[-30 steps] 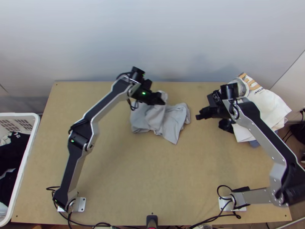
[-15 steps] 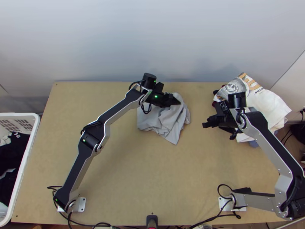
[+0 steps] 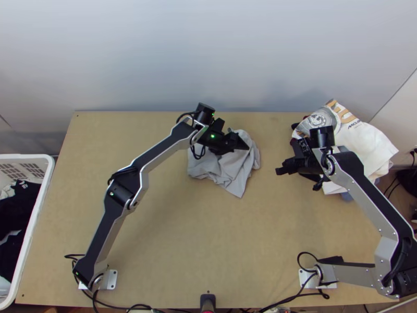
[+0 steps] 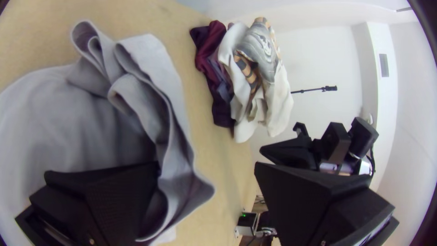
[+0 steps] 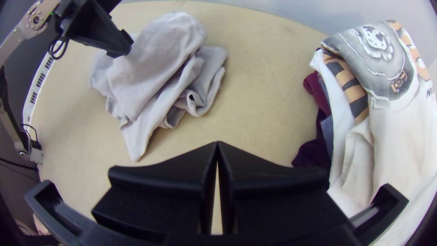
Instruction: Fold the t-shirt
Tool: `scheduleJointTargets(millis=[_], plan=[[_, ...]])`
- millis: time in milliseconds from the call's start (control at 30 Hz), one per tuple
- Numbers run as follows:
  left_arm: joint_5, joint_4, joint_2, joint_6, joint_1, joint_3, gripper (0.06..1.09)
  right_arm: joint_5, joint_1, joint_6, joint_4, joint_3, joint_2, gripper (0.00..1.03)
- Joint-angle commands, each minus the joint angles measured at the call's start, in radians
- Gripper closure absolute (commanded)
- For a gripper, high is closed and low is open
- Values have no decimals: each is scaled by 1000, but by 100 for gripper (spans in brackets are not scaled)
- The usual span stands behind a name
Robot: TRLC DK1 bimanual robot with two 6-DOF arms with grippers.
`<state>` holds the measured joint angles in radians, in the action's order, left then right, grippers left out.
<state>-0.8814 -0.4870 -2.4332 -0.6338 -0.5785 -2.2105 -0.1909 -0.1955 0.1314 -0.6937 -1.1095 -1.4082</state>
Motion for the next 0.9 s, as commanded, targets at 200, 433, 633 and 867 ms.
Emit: scheduleJointTargets(millis=[200,433,633,867], plan=[[-41,-506,160,442,91,29,10,1,-16,1,-1,-36,-5,100],[99,-642,158,534,209,100,11,1,-85,13,0,-72,-48,100],[260,-556,198,536,230,158,26,1,-145,30,5,-136,-126,100],[368,-430,224,490,177,255,26,-1,-186,17,17,-247,-233,100]])
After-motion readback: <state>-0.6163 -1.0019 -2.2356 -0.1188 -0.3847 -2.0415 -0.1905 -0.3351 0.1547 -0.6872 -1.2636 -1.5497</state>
